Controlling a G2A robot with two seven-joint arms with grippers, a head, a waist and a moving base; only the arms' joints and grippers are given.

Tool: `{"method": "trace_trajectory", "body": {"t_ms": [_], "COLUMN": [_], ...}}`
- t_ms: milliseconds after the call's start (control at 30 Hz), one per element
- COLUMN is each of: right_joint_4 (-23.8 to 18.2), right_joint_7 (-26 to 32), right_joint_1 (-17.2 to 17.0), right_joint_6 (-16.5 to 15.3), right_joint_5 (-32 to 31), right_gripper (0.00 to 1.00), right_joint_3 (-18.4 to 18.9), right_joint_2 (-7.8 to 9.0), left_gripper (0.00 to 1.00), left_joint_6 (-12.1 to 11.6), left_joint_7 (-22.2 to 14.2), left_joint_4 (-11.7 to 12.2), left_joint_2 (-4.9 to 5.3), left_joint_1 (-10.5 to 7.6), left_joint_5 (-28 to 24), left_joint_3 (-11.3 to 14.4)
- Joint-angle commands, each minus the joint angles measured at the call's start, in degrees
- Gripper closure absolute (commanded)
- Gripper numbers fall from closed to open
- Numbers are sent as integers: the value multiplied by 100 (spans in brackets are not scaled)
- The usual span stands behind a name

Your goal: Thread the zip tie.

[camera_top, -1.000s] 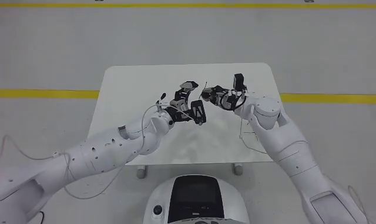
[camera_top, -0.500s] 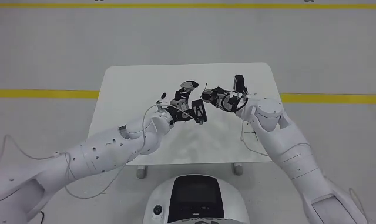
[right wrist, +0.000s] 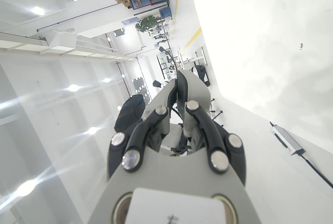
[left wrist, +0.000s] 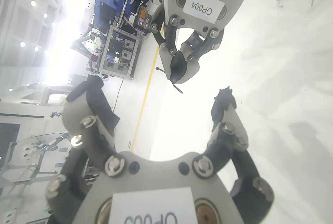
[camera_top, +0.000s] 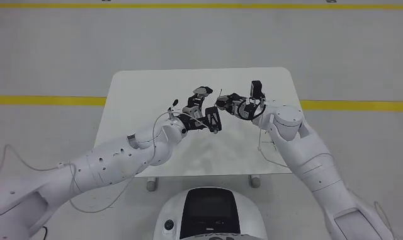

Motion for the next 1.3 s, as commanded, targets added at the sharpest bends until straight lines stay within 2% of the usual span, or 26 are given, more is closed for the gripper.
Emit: {"method": "trace_trajectory", "body": {"t_ms": [0, 233, 433, 700, 967, 1133, 1167, 1200, 1233, 1267], "right_joint_4": [0, -20, 62, 146, 58, -7, -5, -7, -6, -8], "right_joint_7": [0, -13, 462, 535, 383, 250, 240, 230, 218, 210], "right_joint_1": [0, -23, -15, 8, -63, -85, -84, -84, -87, -90], "right_joint_6": [0, -28, 0, -19, -74, 0, 0, 0, 0, 0], "right_joint_5": [0, 7, 85, 109, 55, -26, -34, -39, -46, -49], "right_gripper": [100, 100, 100, 100, 100, 100, 100, 100, 100, 100], "right_joint_3": [0, 0, 79, 73, 73, 68, 58, 49, 33, 24], "right_joint_2": [0, -2, 24, 17, 13, 13, 12, 12, 11, 11], "left_gripper": [0, 0, 0, 0, 0, 0, 7, 38, 42, 37], "left_joint_6": [0, 0, 0, 0, -120, -154, -166, -176, -169, -171], "left_joint_7": [0, 0, 0, 0, 297, 484, 507, 525, 531, 538], "left_joint_4": [0, 0, 0, 0, 105, 72, 70, 72, 70, 65], "left_joint_2": [0, 0, 0, 0, 40, 89, 98, 106, 115, 121], "left_joint_1": [0, 0, 0, 0, 262, 317, 315, 306, 299, 292], "left_joint_5": [0, 0, 0, 0, 0, 0, 0, 0, 0, 0], "left_joint_3": [0, 0, 0, 0, -224, -259, -253, -243, -231, -217]}}
